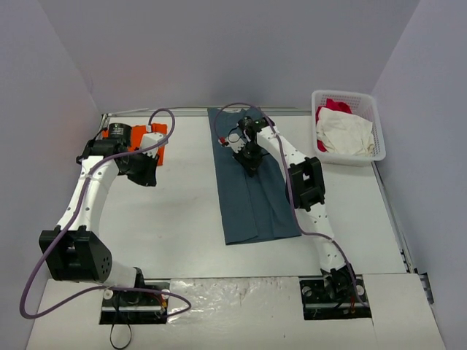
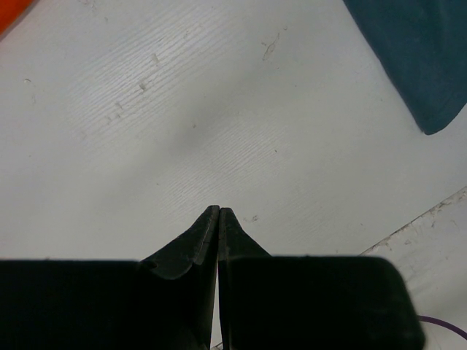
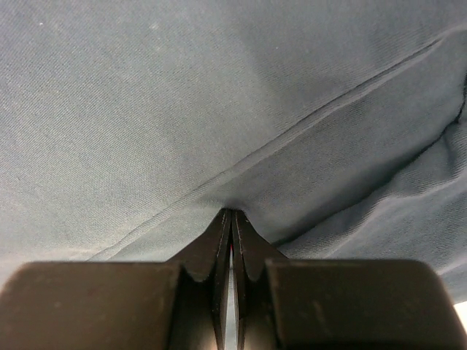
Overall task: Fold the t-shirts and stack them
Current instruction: Rotate the tshirt 90 degrees
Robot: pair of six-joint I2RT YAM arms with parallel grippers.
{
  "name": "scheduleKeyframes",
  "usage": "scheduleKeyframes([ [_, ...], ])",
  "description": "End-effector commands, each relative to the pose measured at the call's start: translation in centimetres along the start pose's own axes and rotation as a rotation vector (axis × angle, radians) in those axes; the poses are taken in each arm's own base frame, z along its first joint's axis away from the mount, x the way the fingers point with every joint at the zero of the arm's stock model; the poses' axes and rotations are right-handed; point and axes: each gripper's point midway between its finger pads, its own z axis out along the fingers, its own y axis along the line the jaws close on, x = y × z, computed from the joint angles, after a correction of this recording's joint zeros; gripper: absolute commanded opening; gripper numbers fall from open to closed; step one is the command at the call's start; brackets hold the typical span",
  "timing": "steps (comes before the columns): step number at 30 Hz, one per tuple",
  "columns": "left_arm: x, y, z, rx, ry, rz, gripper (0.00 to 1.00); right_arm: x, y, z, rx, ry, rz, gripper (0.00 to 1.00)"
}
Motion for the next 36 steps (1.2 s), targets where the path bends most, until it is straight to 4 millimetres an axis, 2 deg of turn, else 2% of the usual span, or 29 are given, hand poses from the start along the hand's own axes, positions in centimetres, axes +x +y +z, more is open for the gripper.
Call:
scheduleKeyframes([
  [1,-0.8,-0.1,-1.1,-0.007,-0.014,0.015,0.02,0.4,-0.6,3.6,0.006,0.042,-0.045,0.0],
  [13,-0.6,-0.2,-1.1,-0.002,-0.012,0.018,0.02,-1.4,-0.9,3.9,0.039,0.009,-0.063,0.0],
  [17,-0.4,-0.2,-1.2,-0.005,-0.012,0.016,0.02,-1.6,-0.8,3.3,0.044,0.002,-0.061,0.0],
  [24,-0.4,-0.3,-1.4,-0.01,-0.019,0.018,0.02,-2.3,0.8,3.3,-0.003,-0.02,-0.091,0.0],
  [27,-0.2,-0.2,-1.4,-0.019,-0.021,0.021,0.02,-2.6,0.8,3.3,0.02,-0.018,-0.103,0.0],
  [31,-0.4,-0.3,-1.8,-0.028,-0.039,0.032,0.02,-4.1,0.9,1.7,0.047,-0.061,-0.119,0.0],
  [32,-0.4,-0.2,-1.9,-0.034,-0.04,0.035,0.02,-4.4,1.0,0.8,0.058,-0.074,-0.123,0.0],
  [34,-0.3,-0.1,-2.0,-0.047,-0.039,0.037,0.03,-4.2,0.7,-0.4,0.099,-0.067,-0.125,0.0],
  [36,-0.2,-0.3,-2.2,-0.05,-0.047,0.042,0.04,-3.6,0.5,-2.6,0.142,-0.061,-0.125,0.02],
])
